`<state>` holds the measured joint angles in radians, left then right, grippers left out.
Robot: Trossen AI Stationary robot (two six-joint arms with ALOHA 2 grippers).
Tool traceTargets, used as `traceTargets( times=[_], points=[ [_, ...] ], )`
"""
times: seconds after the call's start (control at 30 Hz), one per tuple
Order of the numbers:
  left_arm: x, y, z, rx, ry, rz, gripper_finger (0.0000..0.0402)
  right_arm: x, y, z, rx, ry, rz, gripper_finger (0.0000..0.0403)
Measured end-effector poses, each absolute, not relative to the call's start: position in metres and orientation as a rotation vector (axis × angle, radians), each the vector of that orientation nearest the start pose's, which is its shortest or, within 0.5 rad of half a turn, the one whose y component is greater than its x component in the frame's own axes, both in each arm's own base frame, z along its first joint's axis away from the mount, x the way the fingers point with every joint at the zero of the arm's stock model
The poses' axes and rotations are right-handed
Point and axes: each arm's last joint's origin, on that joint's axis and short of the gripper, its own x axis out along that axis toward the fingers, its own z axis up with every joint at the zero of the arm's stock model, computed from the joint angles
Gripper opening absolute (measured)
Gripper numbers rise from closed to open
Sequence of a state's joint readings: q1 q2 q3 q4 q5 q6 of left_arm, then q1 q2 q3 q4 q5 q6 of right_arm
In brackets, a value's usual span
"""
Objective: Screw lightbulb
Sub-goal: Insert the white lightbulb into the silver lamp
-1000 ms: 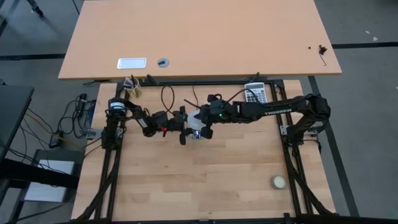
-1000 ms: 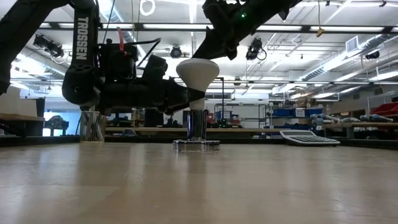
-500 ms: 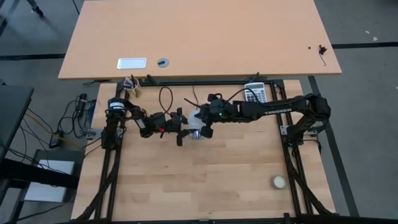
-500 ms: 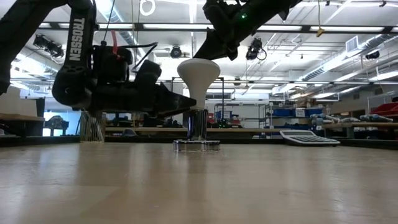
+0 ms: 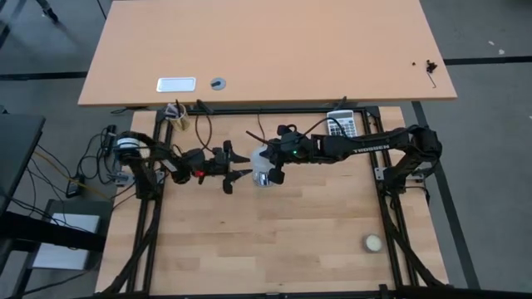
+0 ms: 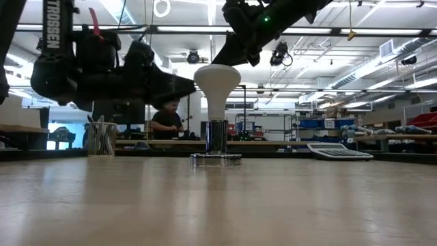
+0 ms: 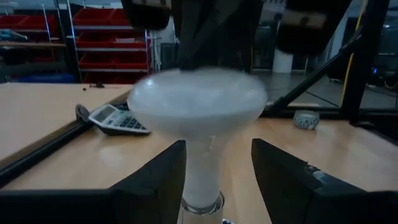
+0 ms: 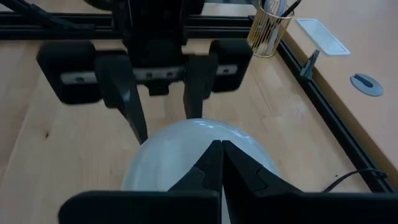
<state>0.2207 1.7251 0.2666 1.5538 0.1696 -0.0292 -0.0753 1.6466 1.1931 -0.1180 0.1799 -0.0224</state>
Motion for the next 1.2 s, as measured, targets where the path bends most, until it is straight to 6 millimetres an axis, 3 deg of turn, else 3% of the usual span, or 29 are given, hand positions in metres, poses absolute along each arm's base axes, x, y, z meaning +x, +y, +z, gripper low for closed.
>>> traceTargets(
  times=[0.57, 0.97, 1.2],
  points=[
    [0.2310, 0.0477, 0.1383, -0.011, -0.087, 0.073, 0.0188, 0.3674, -0.0325, 0.2629, -0.050, 0.551, -0.241, 0.0036],
    [0.2311, 0.0477, 0.1381, -0.011, -0.086, 0.074, 0.0188, 0.3681, -0.0322, 0.2640, -0.049, 0.538, -0.240, 0.0084],
    [0.2312, 0.0477, 0.1380, -0.013, -0.085, 0.074, 0.0188, 0.3659, -0.0402, 0.2634, -0.018, 0.557, -0.268, 0.0088]
  ],
)
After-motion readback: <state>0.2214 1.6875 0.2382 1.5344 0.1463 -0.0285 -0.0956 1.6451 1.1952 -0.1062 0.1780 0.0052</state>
